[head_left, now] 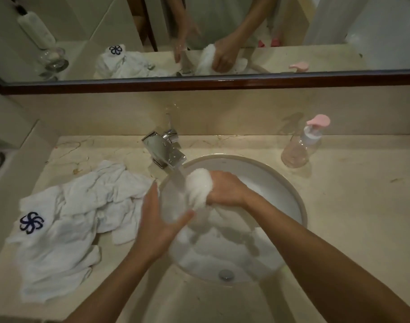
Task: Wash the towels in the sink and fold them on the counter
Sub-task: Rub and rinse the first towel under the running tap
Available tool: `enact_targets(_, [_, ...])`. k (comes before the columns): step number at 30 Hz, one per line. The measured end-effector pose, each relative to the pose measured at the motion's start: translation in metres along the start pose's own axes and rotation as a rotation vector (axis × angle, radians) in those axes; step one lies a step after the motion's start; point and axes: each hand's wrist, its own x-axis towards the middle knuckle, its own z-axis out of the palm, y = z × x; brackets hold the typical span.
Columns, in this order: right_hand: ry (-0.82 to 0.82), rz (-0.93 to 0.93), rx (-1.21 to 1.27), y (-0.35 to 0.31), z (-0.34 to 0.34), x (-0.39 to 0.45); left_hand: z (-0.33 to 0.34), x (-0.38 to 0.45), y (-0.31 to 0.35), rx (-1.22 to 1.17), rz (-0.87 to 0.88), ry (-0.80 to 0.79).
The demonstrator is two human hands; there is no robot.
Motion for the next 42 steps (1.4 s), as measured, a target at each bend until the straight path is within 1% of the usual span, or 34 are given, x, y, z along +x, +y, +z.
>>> enact_targets(1, [-0.065, -0.015, -0.053, -0.006, -0.006, 0.001, 0.008, 0.008, 0.002, 0.116, 0.143, -0.116])
enact_targets(2, [-0.12, -0.036, -0.042, -0.01, -0.013, 0.001, 0.017, 0.019, 0.003, 0.179, 0.22, -0.215])
enact_targets(3, [-0.167, -0.043, 0.005, -0.013, -0.022, -0.001, 0.023, 0.03, 0.005, 0.118, 0.205, -0.305])
enact_targets(4, [-0.192, -0.032, 0.068, -0.014, -0.032, -0.002, 0.028, 0.039, 0.007, -0.041, 0.147, -0.388])
enact_targets(5, [-0.208, -0.014, 0.142, -0.013, -0.043, -0.004, 0.031, 0.047, 0.006, -0.187, 0.117, -0.435])
enact_targets(6, [-0.241, -0.001, 0.246, -0.009, -0.051, -0.005, 0.033, 0.053, 0.009, -0.283, 0.089, -0.437])
enact_targets(9, [-0.395, 0.01, 0.685, 0.008, -0.063, -0.007, 0.026, 0.069, 0.016, -0.328, 0.072, -0.438])
enact_targets(11, [-0.401, 0.064, 0.916, 0.026, -0.057, -0.01, 0.021, 0.077, 0.019, -0.444, 0.011, -0.426])
enact_targets(13, [-0.401, 0.13, 0.987, 0.041, -0.043, -0.011, 0.023, 0.078, 0.021, -0.63, -0.058, -0.408])
enact_targets(15, [-0.479, 0.15, 0.943, 0.052, -0.021, -0.012, 0.028, 0.073, 0.023, -0.777, -0.126, -0.403])
enact_targets(16, [-0.489, 0.16, 0.93, 0.057, -0.009, -0.012, 0.032, 0.072, 0.022, -0.825, -0.15, -0.401])
enact_targets(18, [-0.446, 0.192, 1.012, 0.066, 0.013, -0.013, 0.038, 0.067, 0.02, -0.888, -0.228, -0.382])
enact_targets(20, [-0.364, 0.225, 1.163, 0.077, 0.033, -0.013, 0.044, 0.066, 0.014, -0.944, -0.358, -0.347])
enact_targets(22, [-0.332, 0.232, 1.322, 0.085, 0.051, -0.015, 0.049, 0.068, 0.003, -0.977, -0.449, -0.288])
enact_targets(25, [-0.315, 0.342, 1.556, 0.095, 0.075, -0.015, 0.055, 0.073, -0.012, -1.068, -0.483, -0.248])
enact_targets(28, [-0.323, 0.432, 1.638, 0.104, 0.091, -0.012, 0.059, 0.075, -0.023, -1.142, -0.523, -0.304])
enact_targets(30, [-0.353, 0.457, 1.687, 0.102, 0.095, -0.011, 0.063, 0.079, -0.03, -1.157, -0.563, -0.304])
enact_targets(33, [-0.283, 0.535, 1.693, 0.093, 0.088, -0.009, 0.064, 0.088, -0.039, -1.1, -0.571, -0.313])
enact_targets(35, [-0.21, 0.552, 1.731, 0.085, 0.078, -0.007, 0.06, 0.093, -0.042, -0.953, -0.605, -0.327])
enact_targets(37, [-0.142, 0.579, 1.76, 0.076, 0.072, -0.003, 0.066, 0.093, -0.049, -0.836, -0.636, -0.303])
enact_targets(39, [-0.076, 0.526, 1.638, 0.062, 0.079, 0.005, 0.078, 0.09, -0.053, -0.849, -0.684, -0.254])
enact_targets(41, [0.058, 0.494, 1.478, 0.05, 0.094, 0.013, 0.092, 0.083, -0.054, -0.891, -0.78, -0.196])
enact_targets(42, [0.126, 0.508, 1.429, 0.045, 0.098, 0.016, 0.098, 0.078, -0.054, -0.901, -0.801, -0.173])
